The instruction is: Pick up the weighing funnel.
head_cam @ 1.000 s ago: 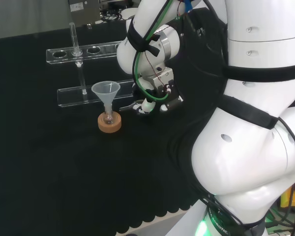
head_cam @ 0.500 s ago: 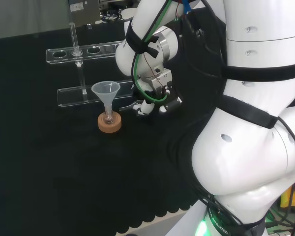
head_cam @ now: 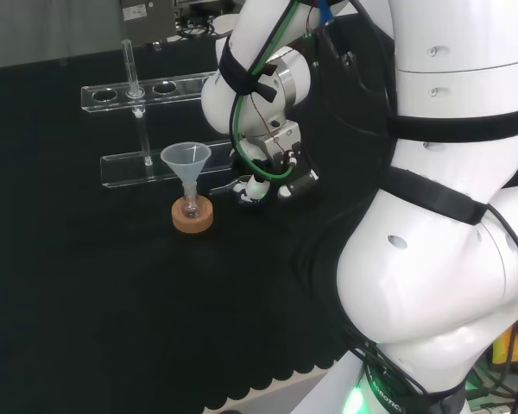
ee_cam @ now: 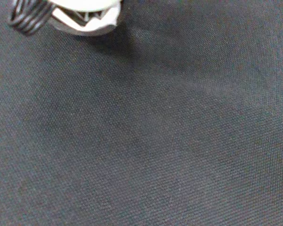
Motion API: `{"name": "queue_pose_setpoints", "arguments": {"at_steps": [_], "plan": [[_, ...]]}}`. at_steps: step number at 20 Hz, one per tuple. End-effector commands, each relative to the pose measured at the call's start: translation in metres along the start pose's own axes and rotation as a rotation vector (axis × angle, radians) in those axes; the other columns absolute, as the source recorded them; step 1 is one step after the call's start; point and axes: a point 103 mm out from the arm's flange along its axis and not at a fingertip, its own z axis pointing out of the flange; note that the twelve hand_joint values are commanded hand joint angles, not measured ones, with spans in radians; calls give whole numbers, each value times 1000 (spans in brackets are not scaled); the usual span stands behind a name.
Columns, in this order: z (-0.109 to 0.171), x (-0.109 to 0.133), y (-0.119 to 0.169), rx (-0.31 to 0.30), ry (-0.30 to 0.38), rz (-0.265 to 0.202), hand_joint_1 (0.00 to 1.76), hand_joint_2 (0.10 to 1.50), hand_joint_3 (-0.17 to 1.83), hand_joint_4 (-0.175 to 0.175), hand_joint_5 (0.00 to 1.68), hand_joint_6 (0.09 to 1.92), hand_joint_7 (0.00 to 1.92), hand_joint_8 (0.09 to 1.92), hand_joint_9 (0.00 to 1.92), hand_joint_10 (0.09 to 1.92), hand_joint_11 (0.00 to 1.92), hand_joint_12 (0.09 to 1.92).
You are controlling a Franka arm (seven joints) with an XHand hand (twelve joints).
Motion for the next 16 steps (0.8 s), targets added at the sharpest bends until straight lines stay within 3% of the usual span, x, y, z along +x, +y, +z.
{"name": "queue_pose_setpoints", "arguments": {"at_steps": [1, 16], "plan": [[0, -1, 0, 0, -2, 3, 920, 671, 620, -66, 644, 753, 619, 754, 883, 540, 574, 1224], [0, -3, 3, 6, -7, 1, 920, 684, 622, -62, 666, 775, 628, 753, 894, 531, 591, 1209]]}}
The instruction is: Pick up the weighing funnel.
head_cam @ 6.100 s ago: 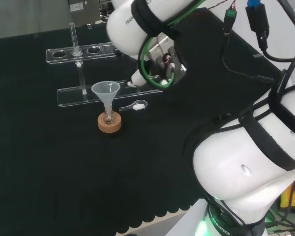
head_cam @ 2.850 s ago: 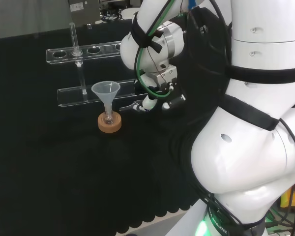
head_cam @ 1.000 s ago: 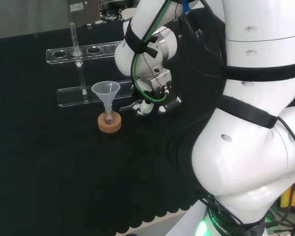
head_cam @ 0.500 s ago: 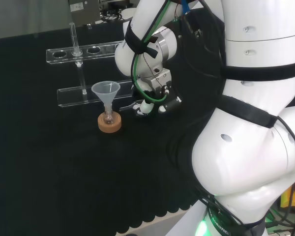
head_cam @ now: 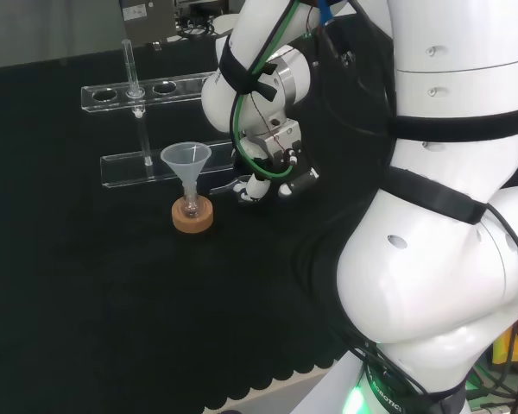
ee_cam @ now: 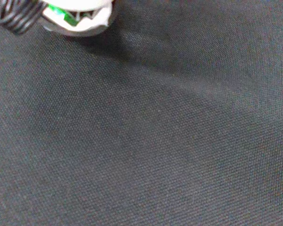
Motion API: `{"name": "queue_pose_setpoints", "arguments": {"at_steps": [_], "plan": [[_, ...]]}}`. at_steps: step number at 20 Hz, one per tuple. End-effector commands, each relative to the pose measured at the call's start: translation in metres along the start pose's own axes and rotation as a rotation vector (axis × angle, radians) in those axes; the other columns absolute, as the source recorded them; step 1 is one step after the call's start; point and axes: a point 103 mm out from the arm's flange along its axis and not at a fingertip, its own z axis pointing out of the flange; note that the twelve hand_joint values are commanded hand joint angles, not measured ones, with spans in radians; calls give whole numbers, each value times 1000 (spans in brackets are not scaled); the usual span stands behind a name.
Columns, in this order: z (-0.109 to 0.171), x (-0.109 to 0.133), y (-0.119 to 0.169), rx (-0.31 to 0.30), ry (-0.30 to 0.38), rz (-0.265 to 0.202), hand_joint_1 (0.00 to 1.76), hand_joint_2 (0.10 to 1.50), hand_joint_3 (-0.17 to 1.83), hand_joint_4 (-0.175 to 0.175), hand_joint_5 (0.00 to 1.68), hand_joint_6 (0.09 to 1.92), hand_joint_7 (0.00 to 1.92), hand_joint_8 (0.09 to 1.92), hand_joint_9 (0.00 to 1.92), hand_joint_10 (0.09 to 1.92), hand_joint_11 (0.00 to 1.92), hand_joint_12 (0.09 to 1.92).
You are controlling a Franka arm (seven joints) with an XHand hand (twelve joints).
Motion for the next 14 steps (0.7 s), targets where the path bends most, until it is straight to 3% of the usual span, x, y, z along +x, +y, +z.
{"name": "queue_pose_setpoints", "arguments": {"at_steps": [1, 6, 10, 12, 14], "plan": [[1, 1, 1, 3, -1, -3, 921, 685, 622, -61, 669, 777, 630, 753, 895, 531, 591, 1209], [1, 4, 4, 11, -14, -2, 922, 689, 622, -47, 731, 797, 642, 754, 904, 530, 597, 1206], [-1, 4, 4, 12, -33, 5, 937, 704, 619, -20, 877, 750, 674, 731, 930, 506, 609, 1195], [-2, 3, 4, 13, -42, 10, 1014, 828, 436, 108, 1017, 831, 695, 727, 947, 500, 620, 1193], [-4, 2, 3, 12, -46, 12, 1058, 833, 434, 159, 1097, 847, 731, 700, 983, 471, 647, 1169]]}}
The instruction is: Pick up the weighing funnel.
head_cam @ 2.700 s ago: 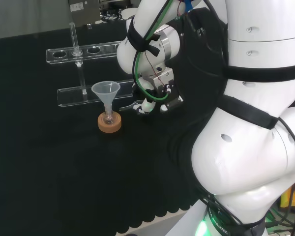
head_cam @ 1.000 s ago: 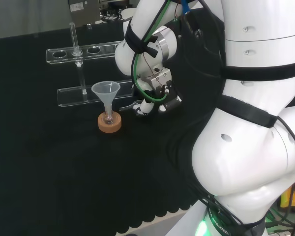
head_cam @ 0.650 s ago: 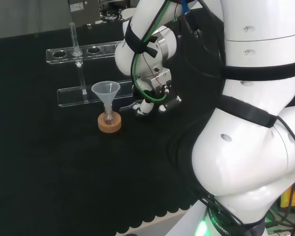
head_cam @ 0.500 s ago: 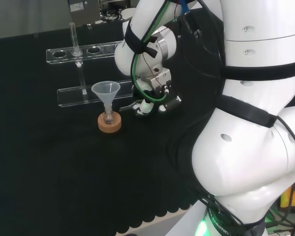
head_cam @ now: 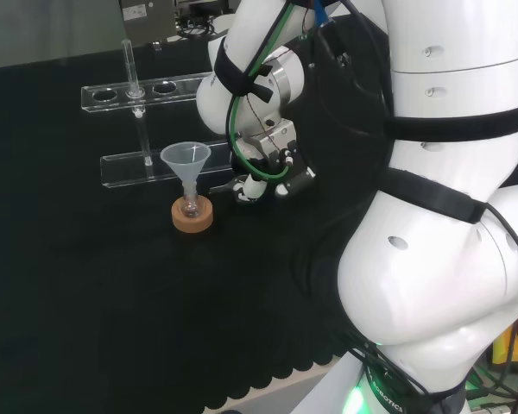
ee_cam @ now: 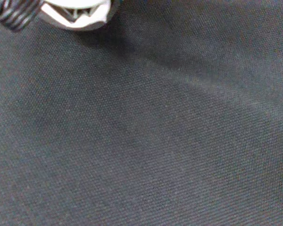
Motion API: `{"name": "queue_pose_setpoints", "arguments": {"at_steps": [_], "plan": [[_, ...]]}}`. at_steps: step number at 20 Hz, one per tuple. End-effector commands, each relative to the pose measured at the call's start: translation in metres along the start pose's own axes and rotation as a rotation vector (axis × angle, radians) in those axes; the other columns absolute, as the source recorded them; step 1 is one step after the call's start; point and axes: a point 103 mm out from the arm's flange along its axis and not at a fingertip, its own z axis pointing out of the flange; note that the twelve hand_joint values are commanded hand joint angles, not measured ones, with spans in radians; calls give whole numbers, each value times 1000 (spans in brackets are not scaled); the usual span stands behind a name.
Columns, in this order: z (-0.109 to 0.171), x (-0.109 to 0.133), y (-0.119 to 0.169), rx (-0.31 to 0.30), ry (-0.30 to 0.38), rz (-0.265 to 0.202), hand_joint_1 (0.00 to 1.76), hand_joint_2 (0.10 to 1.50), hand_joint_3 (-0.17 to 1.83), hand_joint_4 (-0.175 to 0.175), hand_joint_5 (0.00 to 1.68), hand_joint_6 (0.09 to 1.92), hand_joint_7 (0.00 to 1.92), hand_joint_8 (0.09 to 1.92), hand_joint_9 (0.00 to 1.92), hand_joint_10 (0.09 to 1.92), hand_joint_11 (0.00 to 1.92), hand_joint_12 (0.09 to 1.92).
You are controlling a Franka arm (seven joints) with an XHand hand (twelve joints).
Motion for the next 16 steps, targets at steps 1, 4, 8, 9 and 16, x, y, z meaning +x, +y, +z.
{"name": "queue_pose_setpoints", "arguments": {"at_steps": [1, 4, 8, 9, 16], "plan": [[-4, -4, -2, -2, -18, 9, 1068, 816, 469, 168, 1112, 858, 745, 688, 998, 455, 657, 1160], [-11, -8, -6, -11, -10, 13, 1078, 775, 551, 175, 1126, 884, 766, 675, 1025, 430, 674, 1147], [-22, -13, -12, -29, -19, 17, 1080, 758, 589, 175, 1124, 904, 771, 677, 1033, 423, 684, 1140], [-25, -15, -14, -30, -19, 20, 1081, 755, 595, 175, 1124, 908, 772, 678, 1034, 422, 685, 1139], [-32, -20, -23, -39, -5, 30, 1086, 731, 636, 175, 1135, 906, 760, 678, 1034, 418, 690, 1135]]}}
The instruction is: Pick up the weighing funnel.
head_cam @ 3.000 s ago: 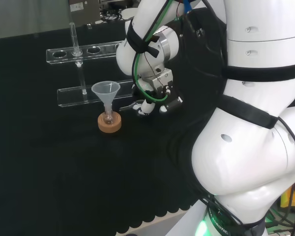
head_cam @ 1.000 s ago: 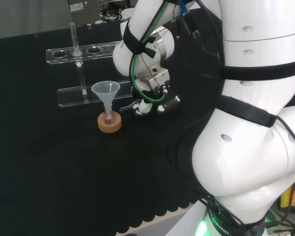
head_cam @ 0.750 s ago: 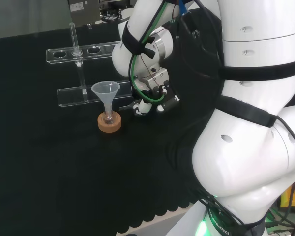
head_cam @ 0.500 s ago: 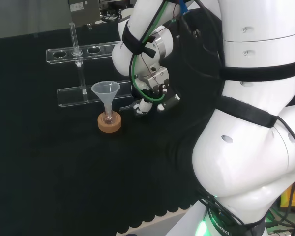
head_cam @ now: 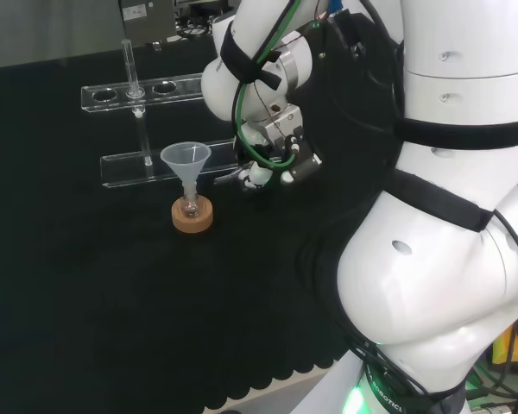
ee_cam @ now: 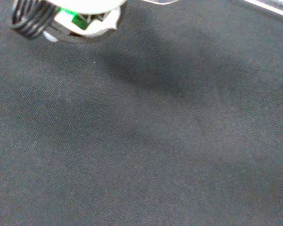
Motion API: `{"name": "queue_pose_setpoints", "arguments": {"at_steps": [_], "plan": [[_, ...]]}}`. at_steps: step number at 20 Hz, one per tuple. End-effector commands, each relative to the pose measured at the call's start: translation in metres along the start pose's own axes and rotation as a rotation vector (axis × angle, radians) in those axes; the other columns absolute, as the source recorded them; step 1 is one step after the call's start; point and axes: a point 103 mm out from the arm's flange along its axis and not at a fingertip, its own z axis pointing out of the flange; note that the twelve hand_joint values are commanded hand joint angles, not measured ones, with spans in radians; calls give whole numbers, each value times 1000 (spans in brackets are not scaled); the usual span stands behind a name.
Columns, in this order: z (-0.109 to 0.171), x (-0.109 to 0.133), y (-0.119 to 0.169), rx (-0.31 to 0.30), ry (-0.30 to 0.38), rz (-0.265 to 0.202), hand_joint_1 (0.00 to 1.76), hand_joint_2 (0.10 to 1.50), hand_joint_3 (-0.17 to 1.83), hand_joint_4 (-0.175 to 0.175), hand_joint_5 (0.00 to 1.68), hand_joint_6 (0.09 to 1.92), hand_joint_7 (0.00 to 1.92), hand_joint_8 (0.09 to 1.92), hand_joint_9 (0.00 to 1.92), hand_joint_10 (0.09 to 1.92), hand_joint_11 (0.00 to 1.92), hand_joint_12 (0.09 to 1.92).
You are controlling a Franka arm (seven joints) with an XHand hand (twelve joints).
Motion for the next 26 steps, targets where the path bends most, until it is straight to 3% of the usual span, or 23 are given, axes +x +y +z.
{"name": "queue_pose_setpoints", "arguments": {"at_steps": [1, 9, 26], "plan": [[-4, -5, -8, -3, 11, 9, 1086, 729, 638, 175, 1135, 906, 758, 678, 1033, 418, 691, 1134], [-33, -27, -35, 2, 10, 42, 1089, 714, 665, 175, 1140, 909, 749, 681, 1032, 417, 693, 1133], [-70, -37, -60, -6, -38, 71, 1090, 706, 678, 175, 1142, 912, 764, 685, 1035, 418, 698, 1133]]}}
